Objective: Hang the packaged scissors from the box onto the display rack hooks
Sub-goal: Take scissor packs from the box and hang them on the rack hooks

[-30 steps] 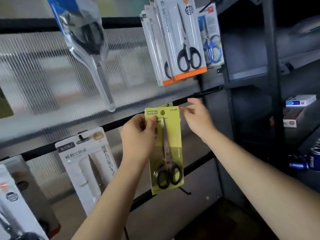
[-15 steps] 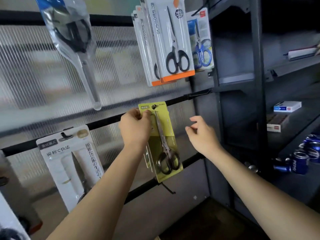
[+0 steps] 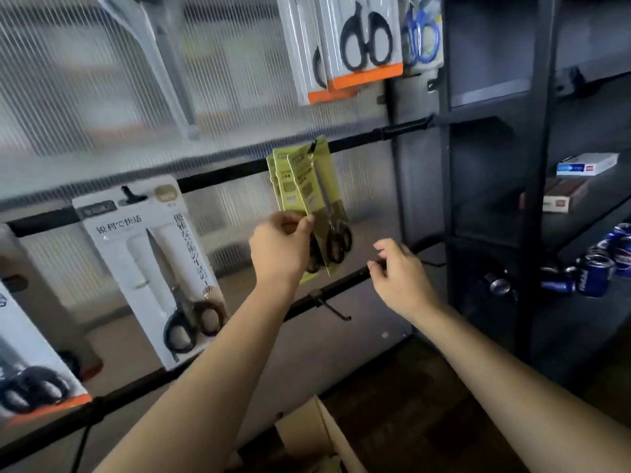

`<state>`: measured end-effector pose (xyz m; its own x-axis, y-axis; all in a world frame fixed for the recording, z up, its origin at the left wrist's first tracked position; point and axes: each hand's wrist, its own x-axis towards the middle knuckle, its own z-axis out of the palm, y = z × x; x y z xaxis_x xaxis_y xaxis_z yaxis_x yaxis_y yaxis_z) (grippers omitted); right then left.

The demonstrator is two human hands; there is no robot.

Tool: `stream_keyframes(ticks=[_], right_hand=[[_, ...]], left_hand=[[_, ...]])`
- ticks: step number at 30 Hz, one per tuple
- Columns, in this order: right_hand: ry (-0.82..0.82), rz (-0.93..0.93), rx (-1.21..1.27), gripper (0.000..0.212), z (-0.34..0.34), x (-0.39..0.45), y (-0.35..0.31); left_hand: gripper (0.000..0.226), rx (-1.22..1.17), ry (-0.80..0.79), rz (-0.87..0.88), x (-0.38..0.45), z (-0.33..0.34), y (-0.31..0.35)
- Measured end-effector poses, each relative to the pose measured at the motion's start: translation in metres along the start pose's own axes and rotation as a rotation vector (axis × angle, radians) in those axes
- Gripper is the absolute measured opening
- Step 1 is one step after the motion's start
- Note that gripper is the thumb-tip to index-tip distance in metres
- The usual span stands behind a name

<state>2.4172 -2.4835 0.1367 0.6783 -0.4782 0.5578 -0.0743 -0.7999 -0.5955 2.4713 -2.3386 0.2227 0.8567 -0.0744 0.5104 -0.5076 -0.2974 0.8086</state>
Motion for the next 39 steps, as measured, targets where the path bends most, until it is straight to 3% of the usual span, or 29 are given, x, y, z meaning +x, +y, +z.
stream_keyframes(ticks=[5, 15, 19, 24, 28, 36, 39], right_hand=[[-0.051, -0.02, -0.146, 0.024, 0.034, -0.048, 0.011], [-0.176, -0.17, -0.265, 0.024, 0.112, -0.163, 0.022], [-0.287, -0.267, -0.342, 0.031, 0.149, -0.211, 0.024], [-0.608, -0.388, -0.441, 0.044, 0.19, -0.27, 0.036], [-0.938, -0.402, -0.486, 0.054, 0.204, -0.301, 0.05], [-1.298, -0.196, -0.516, 0.057, 0.206, -0.33, 0.087], [-1.342, -0.189, -0.636, 0.058, 0.21, -0.346, 0.1]], left_hand=[[0.015, 0.165, -0.088, 0.121, -0.071, 0.001, -0.06], [0.018, 0.417, -0.344, 0.105, -0.172, -0.026, -0.197], [0.036, 0.733, -0.61, 0.141, -0.2, -0.045, -0.252], [0.07, 1.103, -1.0, 0.095, -0.246, -0.069, -0.311], [0.08, 1.239, -1.186, -0.018, -0.274, -0.075, -0.347], [0.08, 1.173, -1.385, -0.099, -0.291, -0.048, -0.366], [0.08, 1.115, -1.436, -0.087, -0.304, -0.035, -0.374]])
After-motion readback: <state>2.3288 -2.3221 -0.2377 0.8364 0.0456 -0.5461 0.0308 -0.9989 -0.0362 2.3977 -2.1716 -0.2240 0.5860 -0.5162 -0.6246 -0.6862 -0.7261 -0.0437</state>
